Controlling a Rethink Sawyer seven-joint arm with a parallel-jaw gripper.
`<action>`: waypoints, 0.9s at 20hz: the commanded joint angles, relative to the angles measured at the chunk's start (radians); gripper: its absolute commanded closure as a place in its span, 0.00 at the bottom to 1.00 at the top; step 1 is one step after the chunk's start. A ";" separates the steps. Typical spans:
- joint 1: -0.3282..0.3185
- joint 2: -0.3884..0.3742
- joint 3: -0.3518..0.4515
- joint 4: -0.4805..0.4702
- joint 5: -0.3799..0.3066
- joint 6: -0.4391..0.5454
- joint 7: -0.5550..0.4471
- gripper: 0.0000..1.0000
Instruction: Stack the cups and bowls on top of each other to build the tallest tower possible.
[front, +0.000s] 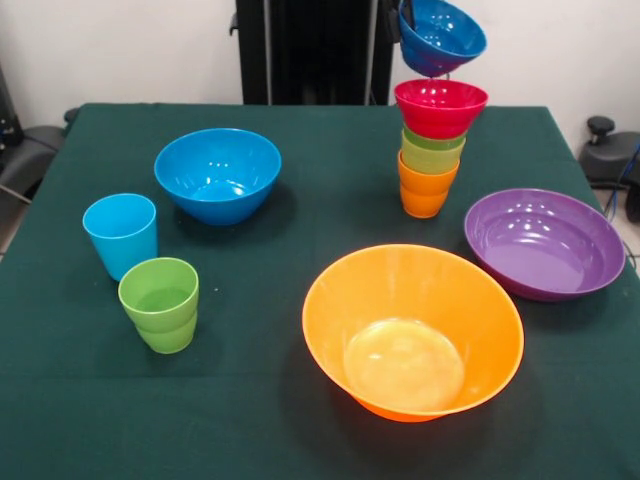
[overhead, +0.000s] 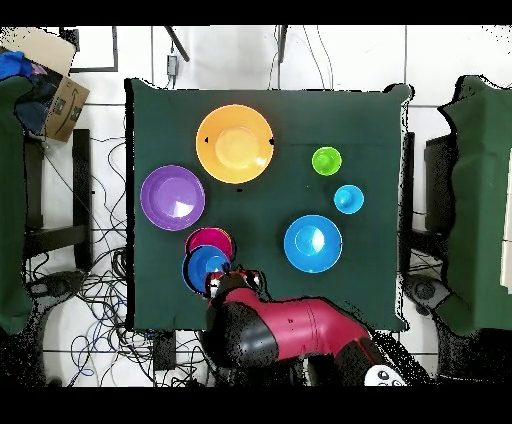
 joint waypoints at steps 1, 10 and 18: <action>0.038 0.028 -0.026 0.055 -0.058 -0.091 0.120 1.00; 0.044 0.037 -0.033 0.045 -0.049 -0.099 0.121 1.00; 0.061 0.037 -0.050 0.018 -0.036 -0.081 0.112 1.00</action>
